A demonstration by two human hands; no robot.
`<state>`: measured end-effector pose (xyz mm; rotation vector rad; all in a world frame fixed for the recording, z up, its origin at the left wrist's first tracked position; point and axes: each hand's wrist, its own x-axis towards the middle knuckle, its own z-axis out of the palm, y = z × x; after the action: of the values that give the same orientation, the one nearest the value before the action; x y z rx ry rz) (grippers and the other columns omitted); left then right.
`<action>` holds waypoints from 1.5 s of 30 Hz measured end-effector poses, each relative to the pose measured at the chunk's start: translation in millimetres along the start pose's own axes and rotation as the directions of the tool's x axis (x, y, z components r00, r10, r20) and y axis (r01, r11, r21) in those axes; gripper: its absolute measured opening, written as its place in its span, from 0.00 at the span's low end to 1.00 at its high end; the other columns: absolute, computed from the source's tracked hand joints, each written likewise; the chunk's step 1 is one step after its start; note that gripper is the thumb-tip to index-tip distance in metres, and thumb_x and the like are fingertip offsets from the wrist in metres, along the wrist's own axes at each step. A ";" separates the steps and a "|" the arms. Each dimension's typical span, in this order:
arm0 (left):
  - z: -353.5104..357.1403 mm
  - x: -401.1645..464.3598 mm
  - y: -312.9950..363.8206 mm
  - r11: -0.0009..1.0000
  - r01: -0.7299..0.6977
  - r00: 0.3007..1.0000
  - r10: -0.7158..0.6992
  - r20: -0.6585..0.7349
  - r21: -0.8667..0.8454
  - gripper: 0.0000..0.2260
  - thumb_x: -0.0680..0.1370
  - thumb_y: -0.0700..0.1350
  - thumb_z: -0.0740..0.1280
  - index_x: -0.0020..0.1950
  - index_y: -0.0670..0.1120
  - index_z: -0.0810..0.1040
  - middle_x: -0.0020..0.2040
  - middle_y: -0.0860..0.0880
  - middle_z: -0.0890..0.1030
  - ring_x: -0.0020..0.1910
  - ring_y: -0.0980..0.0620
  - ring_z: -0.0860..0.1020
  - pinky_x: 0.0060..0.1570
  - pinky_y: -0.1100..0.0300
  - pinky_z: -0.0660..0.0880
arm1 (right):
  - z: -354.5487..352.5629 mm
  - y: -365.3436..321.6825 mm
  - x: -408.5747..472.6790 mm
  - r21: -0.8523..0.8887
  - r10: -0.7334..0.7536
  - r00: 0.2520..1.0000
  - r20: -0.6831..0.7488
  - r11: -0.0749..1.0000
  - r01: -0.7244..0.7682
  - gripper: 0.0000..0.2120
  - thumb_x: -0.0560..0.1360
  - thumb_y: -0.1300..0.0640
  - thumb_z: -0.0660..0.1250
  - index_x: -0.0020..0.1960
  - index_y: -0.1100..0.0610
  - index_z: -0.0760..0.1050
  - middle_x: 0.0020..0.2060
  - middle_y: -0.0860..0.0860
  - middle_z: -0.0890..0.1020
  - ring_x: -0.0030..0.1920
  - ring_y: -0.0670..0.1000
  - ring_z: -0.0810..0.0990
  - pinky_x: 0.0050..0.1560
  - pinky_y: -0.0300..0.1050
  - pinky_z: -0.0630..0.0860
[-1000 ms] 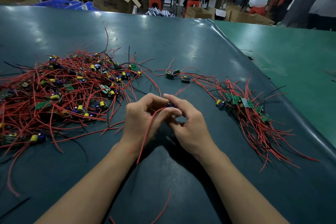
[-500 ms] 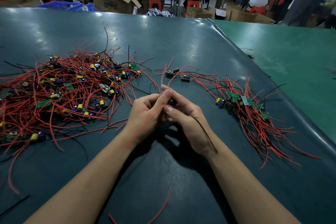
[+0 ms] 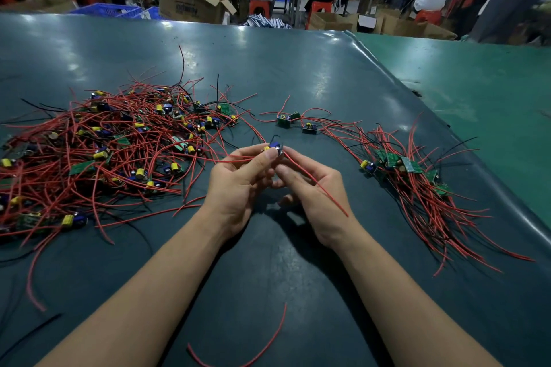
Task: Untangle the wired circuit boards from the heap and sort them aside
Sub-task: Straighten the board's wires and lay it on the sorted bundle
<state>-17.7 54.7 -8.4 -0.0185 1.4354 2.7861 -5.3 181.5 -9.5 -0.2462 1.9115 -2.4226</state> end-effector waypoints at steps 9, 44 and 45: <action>-1.8 -1.2 -3.1 0.990 0.010 0.987 -0.032 0.155 0.143 0.10 0.68 0.37 0.71 0.48 0.39 0.82 0.40 0.43 0.82 0.33 0.51 0.74 0.36 0.65 0.75 | -10.7 -5.4 6.6 0.204 0.132 0.980 -0.150 0.974 -0.099 0.07 0.71 0.55 0.70 0.46 0.56 0.84 0.32 0.46 0.81 0.29 0.42 0.74 0.27 0.34 0.71; -5.8 4.2 1.2 0.944 -0.160 0.987 0.143 0.076 0.290 0.11 0.60 0.46 0.79 0.42 0.48 0.86 0.41 0.42 0.84 0.34 0.49 0.78 0.40 0.59 0.75 | -27.6 -16.4 19.7 0.212 -0.047 0.809 -0.586 0.955 0.208 0.10 0.75 0.63 0.71 0.35 0.59 0.81 0.24 0.48 0.75 0.22 0.42 0.65 0.21 0.34 0.59; -5.9 4.7 1.4 0.945 -0.163 0.986 0.147 0.077 0.285 0.11 0.61 0.45 0.79 0.41 0.48 0.87 0.40 0.42 0.84 0.34 0.49 0.78 0.39 0.61 0.75 | -28.2 -17.0 20.0 0.218 -0.048 0.796 -0.603 0.950 0.223 0.10 0.75 0.63 0.71 0.35 0.59 0.80 0.24 0.47 0.75 0.22 0.42 0.65 0.21 0.34 0.59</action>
<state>-22.4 49.1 -10.8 0.1793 1.8934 2.6315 -28.4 210.0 2.6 0.4666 1.7215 -3.1001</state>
